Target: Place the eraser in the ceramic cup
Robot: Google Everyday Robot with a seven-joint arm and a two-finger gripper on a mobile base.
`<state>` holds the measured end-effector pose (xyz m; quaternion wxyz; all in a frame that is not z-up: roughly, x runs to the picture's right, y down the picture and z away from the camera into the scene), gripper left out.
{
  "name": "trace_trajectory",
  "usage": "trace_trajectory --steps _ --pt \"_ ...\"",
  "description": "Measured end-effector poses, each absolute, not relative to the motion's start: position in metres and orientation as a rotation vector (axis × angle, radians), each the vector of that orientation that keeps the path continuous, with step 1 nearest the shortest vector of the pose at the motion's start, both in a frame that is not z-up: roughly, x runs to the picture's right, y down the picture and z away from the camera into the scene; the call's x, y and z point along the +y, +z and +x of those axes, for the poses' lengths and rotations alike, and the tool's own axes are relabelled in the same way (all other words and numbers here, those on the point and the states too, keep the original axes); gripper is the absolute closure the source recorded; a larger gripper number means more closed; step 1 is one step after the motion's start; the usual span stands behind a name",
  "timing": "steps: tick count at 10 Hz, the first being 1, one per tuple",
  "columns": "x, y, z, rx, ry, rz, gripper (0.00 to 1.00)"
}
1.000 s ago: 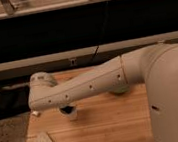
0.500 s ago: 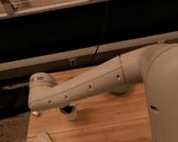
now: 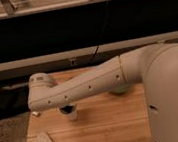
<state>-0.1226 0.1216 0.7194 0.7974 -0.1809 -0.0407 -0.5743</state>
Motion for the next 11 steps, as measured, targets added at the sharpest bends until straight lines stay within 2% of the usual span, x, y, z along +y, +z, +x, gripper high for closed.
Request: trace_trajectory --steps 1,4,7,11 --pt "0.1213 0.7196 -0.1223 -0.086 -1.232 -0.388 0.88" --pt "0.1206 0.7201 -0.1227 -0.082 -1.235 -0.385 0.88" --pt "0.1215 0.7187 -0.1239 -0.095 -1.243 -0.403 1.00" --pt "0.1285 0.7123 -0.1268 -0.198 -1.291 -0.470 1.00"
